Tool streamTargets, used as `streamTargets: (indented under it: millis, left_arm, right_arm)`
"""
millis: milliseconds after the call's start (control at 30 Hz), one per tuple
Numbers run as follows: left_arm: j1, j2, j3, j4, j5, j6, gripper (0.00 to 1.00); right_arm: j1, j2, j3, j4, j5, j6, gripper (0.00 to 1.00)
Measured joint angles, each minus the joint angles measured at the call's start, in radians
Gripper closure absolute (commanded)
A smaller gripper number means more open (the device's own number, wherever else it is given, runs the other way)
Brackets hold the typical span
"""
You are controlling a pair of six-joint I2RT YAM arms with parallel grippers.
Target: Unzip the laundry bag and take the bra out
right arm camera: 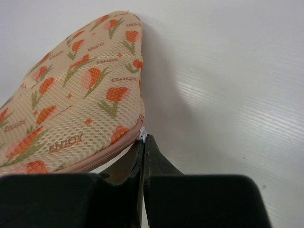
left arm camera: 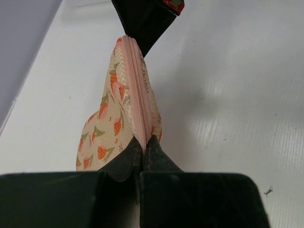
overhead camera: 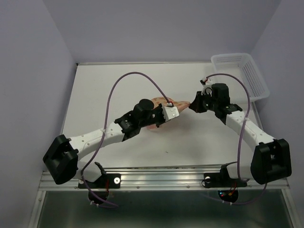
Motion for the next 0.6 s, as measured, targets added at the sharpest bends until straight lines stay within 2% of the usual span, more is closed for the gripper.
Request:
streamTargets:
  millis: [367, 600]
  left_arm:
    - [0.018, -0.064, -0.063, -0.003, 0.025, 0.002, 1.00]
    - [0.019, -0.094, -0.076, -0.003, 0.037, 0.003, 1.00]
  right_arm:
    - [-0.013, 0.120, -0.170, 0.307, -0.341, -0.104, 0.99]
    - [-0.019, 0.150, -0.188, 0.418, -0.409, -0.136, 0.99]
